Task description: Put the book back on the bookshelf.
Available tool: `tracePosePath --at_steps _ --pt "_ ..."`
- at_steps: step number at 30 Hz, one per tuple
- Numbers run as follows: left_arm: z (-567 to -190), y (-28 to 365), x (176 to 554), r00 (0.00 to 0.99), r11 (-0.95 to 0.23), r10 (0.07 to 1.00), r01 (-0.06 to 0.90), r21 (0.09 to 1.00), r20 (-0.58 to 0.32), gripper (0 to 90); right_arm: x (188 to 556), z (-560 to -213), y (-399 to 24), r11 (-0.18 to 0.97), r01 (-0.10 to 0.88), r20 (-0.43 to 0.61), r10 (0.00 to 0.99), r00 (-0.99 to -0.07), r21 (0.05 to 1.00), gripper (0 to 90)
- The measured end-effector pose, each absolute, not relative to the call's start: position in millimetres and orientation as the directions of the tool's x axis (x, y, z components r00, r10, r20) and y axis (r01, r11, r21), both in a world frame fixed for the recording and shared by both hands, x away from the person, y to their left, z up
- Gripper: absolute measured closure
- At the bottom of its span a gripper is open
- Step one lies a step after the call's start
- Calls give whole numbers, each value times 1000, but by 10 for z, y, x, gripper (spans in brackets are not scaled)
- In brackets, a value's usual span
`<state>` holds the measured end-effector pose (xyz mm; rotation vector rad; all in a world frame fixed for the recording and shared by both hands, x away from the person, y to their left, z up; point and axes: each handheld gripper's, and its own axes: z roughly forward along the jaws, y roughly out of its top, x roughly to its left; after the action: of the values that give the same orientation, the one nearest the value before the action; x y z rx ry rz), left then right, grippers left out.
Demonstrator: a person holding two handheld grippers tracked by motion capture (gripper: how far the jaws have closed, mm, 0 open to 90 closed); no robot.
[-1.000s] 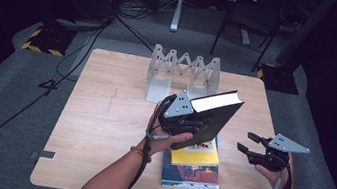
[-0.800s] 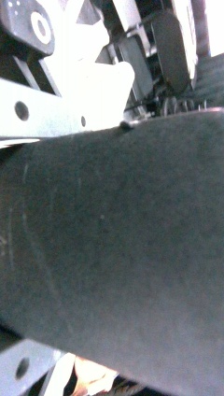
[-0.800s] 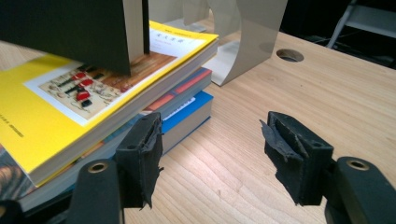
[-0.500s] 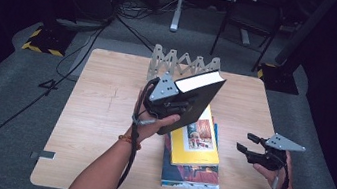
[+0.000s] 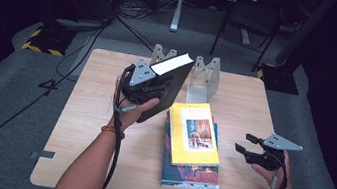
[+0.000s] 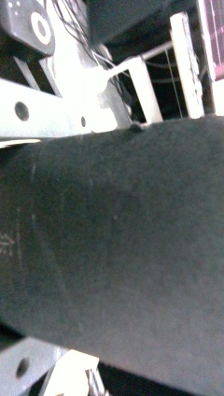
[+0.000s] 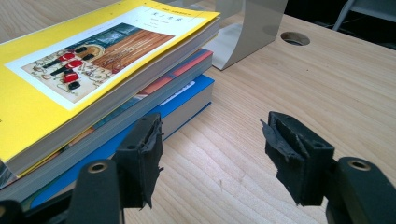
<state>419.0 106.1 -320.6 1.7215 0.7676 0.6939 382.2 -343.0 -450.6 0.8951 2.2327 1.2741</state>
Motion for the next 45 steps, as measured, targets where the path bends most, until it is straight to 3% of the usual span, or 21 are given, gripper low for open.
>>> tracePosePath --at_steps 8,25,45 --pt "-3340 1157 4500 567 -184 823 221 958 27 523 3833 -4535 -3424 381 334 -37 705 -708 862 373" --pt "-3672 1050 5006 467 -216 883 303 928 53 523 3861 -4574 -3426 404 339 -53 705 -707 850 373" --pt "-3867 1127 4852 454 -173 891 294 940 22 514 3846 -4556 -3429 407 327 -60 699 -713 853 370"
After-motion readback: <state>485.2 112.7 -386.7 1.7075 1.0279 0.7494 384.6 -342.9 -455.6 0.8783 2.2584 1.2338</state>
